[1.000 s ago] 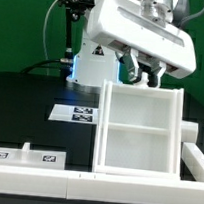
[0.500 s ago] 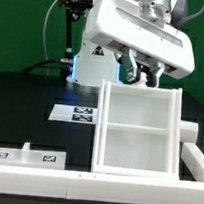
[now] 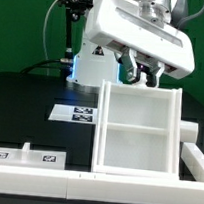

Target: Assemble cabinet

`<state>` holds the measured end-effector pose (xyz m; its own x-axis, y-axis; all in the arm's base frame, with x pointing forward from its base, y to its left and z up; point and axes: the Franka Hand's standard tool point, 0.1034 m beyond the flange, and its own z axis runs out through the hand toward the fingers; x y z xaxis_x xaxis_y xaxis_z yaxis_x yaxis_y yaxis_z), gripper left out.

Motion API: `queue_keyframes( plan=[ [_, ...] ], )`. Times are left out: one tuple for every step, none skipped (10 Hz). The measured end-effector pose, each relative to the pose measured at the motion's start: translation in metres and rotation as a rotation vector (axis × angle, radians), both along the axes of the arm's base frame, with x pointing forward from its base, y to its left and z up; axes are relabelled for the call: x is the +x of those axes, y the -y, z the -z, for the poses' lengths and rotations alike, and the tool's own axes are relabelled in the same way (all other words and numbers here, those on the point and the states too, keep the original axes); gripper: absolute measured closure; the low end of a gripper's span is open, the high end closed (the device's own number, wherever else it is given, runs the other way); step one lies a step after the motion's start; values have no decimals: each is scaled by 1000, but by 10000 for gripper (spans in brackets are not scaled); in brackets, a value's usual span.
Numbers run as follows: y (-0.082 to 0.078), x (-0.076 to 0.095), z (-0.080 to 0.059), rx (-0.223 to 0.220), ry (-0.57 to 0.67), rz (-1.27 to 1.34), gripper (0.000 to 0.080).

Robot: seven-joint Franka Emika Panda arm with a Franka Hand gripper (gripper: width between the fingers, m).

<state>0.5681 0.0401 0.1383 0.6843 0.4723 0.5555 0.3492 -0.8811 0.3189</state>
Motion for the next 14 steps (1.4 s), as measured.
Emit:
queue_keyframes(
  plan=[
    [2,-1,1,0,-3,4,581],
    [8,-11,17,7,-76,43,581],
    [6,-19,22,39,-159,105,581],
    [2,-22,20,65,-190,139,581],
    [-3,-29,25,88,-245,177,582],
    [-9,-32,27,109,-326,220,589],
    [-10,-27,24,109,-331,219,589],
    [-8,-27,31,102,-332,220,596],
    [-8,-27,41,92,-333,217,604],
    [-13,-25,46,90,-318,209,604],
    [-16,-24,47,86,-307,198,614],
    [-14,-24,47,86,-307,201,614],
    [-14,-24,47,86,-307,201,630],
    [-15,-24,47,85,-308,201,630]
  ],
)
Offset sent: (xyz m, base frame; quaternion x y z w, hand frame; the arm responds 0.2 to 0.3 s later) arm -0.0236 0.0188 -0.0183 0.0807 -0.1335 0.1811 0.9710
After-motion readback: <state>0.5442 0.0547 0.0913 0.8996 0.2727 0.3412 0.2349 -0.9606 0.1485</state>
